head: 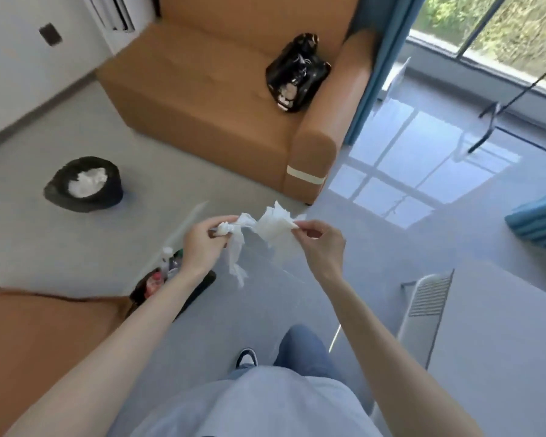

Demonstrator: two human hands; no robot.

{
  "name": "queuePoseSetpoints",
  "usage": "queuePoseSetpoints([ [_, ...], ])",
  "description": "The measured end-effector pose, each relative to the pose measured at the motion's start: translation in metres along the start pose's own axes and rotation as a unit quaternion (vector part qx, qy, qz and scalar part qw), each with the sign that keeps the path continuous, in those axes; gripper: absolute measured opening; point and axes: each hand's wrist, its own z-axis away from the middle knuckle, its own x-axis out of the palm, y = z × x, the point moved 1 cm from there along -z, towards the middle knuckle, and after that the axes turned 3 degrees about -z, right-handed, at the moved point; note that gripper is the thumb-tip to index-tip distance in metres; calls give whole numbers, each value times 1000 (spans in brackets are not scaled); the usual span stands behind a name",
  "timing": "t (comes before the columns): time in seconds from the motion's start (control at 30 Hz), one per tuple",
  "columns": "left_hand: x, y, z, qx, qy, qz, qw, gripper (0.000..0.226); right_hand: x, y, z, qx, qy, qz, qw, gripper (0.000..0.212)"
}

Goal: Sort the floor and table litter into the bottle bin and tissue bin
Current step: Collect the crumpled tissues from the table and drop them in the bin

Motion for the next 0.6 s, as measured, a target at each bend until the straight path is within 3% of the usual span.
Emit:
queuePoseSetpoints([
  [0.33, -77, -10, -152, -77, 168, 16, 983, 42, 153, -71, -160, -59, -176, 76, 980, 8],
  [0.6, -129, 14, -268, -137, 308, 35, 941, 48, 277, -160, -284, -138, -338, 105, 925, 9],
])
